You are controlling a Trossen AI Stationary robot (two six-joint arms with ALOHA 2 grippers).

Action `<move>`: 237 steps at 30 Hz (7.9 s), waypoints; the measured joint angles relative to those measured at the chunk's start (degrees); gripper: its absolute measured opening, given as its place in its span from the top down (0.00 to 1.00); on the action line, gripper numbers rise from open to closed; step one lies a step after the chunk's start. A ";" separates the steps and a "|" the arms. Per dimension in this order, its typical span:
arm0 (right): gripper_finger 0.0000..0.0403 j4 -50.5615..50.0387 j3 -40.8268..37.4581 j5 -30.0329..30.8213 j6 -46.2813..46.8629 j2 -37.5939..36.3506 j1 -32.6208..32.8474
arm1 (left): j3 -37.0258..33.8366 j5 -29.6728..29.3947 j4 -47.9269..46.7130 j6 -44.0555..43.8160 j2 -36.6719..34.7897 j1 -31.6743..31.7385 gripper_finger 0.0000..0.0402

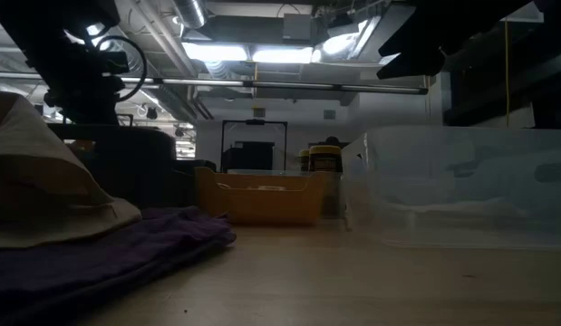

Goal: Sort spices by type
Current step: Put the green spice bottle on the top yellow bin, then return to Home Position

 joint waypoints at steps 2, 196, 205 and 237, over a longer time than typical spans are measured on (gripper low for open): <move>0.17 -0.01 0.00 0.00 0.00 0.00 0.00 | 0.00 -0.15 0.04 0.01 0.00 0.77 0.50; 0.17 32.32 -41.64 4.51 -11.52 -33.11 0.01 | -31.69 33.23 53.34 39.19 -39.04 20.43 0.37; 0.17 21.03 -41.64 0.96 -14.23 -45.40 0.00 | -31.69 33.24 53.34 39.19 -39.04 20.43 0.37; 0.17 16.09 -41.68 -4.49 -16.76 -52.90 0.00 | -31.71 33.22 53.36 39.19 -39.04 20.43 0.37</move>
